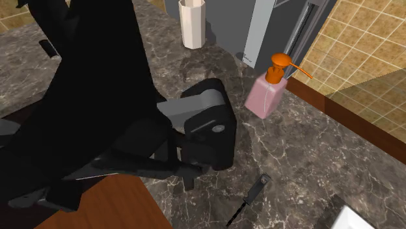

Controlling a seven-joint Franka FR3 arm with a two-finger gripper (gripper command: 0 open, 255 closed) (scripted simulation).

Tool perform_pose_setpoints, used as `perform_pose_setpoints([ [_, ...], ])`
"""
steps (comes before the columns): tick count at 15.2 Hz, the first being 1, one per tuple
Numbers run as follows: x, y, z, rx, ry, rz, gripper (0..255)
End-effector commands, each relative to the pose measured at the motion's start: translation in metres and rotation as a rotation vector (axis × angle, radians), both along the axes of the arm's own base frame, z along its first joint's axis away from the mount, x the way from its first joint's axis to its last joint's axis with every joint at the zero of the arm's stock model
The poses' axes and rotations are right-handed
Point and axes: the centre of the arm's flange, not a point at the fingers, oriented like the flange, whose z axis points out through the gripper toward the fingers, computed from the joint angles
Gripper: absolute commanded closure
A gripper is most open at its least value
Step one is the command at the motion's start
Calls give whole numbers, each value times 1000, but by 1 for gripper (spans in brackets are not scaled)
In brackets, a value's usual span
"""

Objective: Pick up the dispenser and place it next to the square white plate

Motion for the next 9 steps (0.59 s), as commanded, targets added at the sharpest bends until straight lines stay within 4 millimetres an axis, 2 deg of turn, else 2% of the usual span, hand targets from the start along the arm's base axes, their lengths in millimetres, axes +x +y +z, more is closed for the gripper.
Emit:
perform_pose_setpoints([
  [1,10,-19,-12,-13,-5,-2,0],
  [9,59,-98,-45,-62,-22,-15,0],
])
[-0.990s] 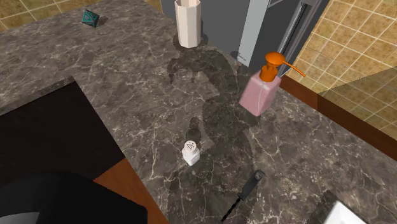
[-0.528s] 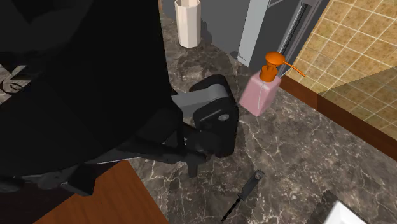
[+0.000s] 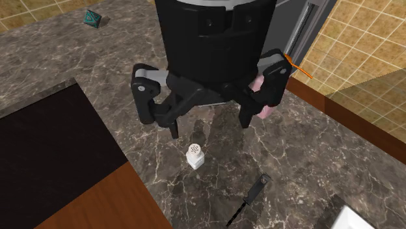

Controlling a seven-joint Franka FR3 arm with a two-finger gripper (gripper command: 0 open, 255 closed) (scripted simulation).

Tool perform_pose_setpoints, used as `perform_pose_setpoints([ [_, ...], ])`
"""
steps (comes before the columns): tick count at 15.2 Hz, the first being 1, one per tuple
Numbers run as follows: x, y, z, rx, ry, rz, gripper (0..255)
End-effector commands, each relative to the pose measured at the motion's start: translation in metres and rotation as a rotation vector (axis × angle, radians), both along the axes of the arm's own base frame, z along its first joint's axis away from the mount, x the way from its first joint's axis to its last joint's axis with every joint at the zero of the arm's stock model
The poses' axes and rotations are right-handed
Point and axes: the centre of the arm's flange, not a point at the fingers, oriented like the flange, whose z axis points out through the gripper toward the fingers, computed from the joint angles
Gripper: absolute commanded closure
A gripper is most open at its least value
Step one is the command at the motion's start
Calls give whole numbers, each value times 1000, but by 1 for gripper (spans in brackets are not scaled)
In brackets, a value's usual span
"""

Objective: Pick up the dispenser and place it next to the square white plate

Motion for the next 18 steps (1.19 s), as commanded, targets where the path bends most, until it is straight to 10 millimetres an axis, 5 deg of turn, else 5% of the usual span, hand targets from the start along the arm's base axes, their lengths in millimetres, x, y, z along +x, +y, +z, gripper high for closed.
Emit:
perform_pose_setpoints([
  [1,13,-21,-7,-14,-5,-3,0],
  [18,115,-194,-62,-117,-41,-30,0],
])
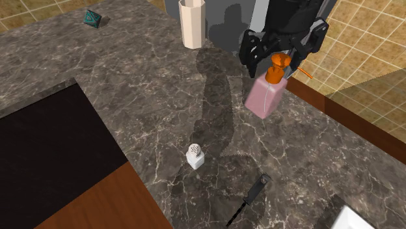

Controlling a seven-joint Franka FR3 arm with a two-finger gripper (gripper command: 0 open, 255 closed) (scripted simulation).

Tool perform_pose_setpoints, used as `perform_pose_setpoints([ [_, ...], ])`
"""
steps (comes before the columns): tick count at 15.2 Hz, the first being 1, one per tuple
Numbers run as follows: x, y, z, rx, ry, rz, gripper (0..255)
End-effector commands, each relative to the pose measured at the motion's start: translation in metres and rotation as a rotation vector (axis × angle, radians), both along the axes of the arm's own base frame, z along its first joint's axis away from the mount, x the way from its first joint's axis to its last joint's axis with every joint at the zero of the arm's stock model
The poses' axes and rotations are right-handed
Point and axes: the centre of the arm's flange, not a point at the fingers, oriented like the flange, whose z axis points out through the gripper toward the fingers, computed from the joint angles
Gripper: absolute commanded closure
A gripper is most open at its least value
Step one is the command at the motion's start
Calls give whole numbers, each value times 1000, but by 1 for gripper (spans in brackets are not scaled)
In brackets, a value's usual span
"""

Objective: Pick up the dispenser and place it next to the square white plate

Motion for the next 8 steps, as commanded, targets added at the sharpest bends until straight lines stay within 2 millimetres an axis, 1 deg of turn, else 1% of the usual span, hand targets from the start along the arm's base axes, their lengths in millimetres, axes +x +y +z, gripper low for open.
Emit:
perform_pose_setpoints([
  [1,11,-21,-5,-13,-4,-2,0],
  [5,34,-63,-14,-37,-13,-9,0],
  [6,35,-65,-14,-38,-13,-9,0],
  [8,35,-66,-25,-38,-13,-9,0],
])
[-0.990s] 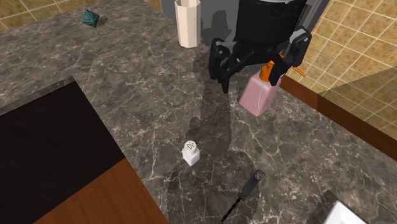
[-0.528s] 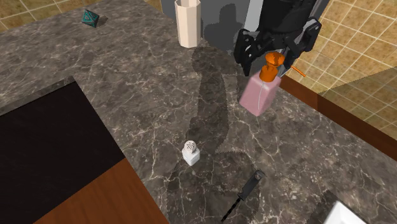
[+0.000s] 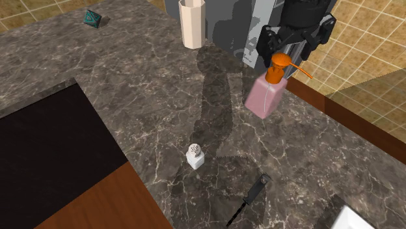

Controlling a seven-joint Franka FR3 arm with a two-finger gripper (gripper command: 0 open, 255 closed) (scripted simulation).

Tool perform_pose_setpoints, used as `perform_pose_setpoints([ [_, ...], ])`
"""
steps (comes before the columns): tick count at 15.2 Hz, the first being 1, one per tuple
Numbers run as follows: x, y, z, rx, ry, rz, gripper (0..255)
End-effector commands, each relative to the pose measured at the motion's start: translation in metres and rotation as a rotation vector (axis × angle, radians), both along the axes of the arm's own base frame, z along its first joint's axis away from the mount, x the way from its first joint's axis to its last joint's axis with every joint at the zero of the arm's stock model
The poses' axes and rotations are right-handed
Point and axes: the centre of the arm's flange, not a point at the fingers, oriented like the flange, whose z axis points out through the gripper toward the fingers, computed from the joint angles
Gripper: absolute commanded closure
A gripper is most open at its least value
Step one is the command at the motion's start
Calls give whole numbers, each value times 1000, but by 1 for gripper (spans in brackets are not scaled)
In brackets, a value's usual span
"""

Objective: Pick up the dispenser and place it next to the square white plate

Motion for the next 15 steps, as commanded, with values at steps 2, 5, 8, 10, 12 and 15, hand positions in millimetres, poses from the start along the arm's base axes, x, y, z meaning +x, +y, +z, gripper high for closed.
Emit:
perform_pose_setpoints([
  [2,1,-4,-15,-1,-1,0,0],
  [5,1,-7,-33,-1,-1,0,0],
  [8,1,-7,-33,-1,-1,0,0],
  [10,1,-7,-33,-1,-1,0,0],
  [12,1,-7,-33,-1,-1,0,0],
  [15,1,-7,-33,-1,-1,0,255],
])
